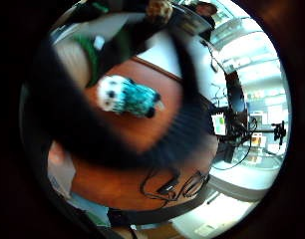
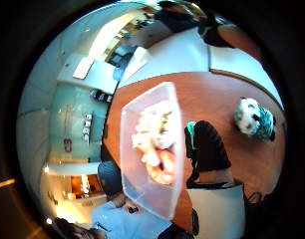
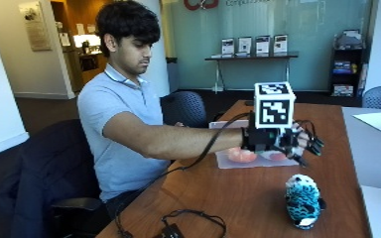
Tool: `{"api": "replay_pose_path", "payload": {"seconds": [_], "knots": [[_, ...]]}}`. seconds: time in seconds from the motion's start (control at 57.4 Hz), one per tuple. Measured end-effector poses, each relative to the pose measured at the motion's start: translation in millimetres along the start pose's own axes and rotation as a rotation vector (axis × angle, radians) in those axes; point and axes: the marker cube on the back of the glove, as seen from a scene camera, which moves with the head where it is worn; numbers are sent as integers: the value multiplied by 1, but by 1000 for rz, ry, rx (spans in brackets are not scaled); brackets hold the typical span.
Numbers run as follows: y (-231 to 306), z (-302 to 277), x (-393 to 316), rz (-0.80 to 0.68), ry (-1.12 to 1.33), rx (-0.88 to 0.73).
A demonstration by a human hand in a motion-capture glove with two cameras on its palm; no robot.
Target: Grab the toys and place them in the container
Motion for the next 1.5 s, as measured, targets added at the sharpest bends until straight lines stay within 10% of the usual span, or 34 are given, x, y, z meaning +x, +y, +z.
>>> {"api": "replay_pose_path", "payload": {"seconds": [0.331, 0.801, 1.166, 1.497], "knots": [[-18, 101, 57, 166, 121, -207], [-22, 48, 50, 67, -48, 138], [41, -94, -72, -308, -262, 330], [116, -59, -181, -615, -88, 105]]}}
